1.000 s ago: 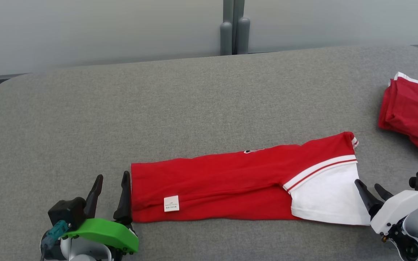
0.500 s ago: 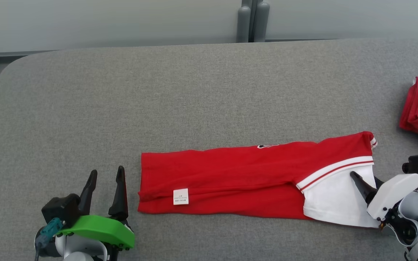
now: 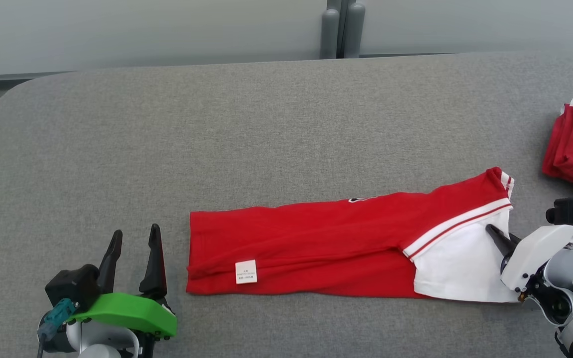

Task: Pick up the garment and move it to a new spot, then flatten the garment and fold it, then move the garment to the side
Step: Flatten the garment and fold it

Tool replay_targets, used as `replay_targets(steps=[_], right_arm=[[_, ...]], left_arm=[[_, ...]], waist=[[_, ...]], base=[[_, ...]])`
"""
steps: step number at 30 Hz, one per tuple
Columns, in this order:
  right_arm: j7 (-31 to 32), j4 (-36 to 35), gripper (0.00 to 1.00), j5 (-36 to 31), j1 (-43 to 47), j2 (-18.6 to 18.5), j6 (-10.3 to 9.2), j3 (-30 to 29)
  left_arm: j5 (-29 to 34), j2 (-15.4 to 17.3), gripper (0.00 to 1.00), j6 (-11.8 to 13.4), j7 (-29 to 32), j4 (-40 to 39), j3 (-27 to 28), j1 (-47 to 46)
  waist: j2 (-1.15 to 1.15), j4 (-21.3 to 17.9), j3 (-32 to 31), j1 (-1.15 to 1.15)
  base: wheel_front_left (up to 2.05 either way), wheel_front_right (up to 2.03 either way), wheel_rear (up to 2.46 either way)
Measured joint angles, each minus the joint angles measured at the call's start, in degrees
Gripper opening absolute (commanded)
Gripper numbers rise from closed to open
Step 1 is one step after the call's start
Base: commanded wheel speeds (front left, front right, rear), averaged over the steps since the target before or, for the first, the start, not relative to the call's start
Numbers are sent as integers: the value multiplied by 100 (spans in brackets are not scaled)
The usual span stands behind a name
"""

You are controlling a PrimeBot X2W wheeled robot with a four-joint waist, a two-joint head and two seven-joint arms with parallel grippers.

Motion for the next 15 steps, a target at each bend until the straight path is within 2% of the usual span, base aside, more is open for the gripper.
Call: replay_targets(steps=[7,15], right_arm=[[-103,-247,0,-53,-174,-163,25,70],[-102,-563,0,-154,-304,-668,32,140]], left_arm=[[12,-5,100,0,1,-14,88,129],[42,-42,100,0,1,-66,145,159]], waist=[[0,-176,-56,0],[0,-398,-132,0]], base=[[0,0,0],[0,0,0]])
